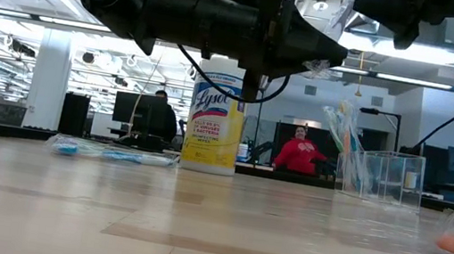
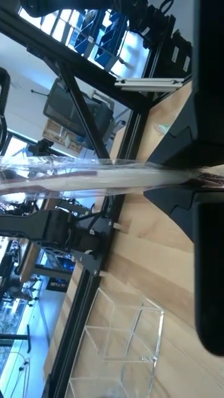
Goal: Pick & Place toothbrushing station
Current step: Put the bottom purple toothbrush into the transparent organizer
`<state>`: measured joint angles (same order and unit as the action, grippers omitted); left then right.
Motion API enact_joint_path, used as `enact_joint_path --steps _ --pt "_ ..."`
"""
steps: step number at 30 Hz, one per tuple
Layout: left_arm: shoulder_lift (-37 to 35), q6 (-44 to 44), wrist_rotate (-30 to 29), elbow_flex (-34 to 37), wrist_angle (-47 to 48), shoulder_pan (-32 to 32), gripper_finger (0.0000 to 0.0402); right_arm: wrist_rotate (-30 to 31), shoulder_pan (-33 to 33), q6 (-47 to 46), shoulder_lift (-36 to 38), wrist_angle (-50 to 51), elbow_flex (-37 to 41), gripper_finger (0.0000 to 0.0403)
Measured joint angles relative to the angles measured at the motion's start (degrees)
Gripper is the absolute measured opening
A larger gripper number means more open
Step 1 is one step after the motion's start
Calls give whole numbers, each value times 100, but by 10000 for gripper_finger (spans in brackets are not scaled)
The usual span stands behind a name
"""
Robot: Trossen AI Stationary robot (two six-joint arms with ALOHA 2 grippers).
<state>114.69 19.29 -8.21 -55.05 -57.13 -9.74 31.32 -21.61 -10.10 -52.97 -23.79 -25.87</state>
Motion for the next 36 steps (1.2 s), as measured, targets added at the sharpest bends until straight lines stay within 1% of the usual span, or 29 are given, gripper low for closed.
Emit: enact_joint_path --steps 3,7,12,14,18,23,26,36 --pt "0 0 0 0 0 0 17 -4 9 4 -19 -12 0 141" --pt "0 0 -2 0 3 0 17 -53 7 139 -78 -144 1 97" --pt "0 -4 -22 0 4 0 17 -328 133 189 -76 -154 0 27" --pt "0 -24 -26 -2 16 0 17 -442 167 285 -74 -160 0 10" --pt "0 -20 -26 0 18 2 26 -452 165 342 -74 -159 0 5" --pt "0 -2 -26 -2 16 9 61 -467 134 432 -74 -155 0 3" --pt "0 -2 -24 -2 14 9 74 -467 134 432 -74 -151 0 2" --pt "-54 -58 4 87 18 156 88 -442 138 426 87 117 0 1"
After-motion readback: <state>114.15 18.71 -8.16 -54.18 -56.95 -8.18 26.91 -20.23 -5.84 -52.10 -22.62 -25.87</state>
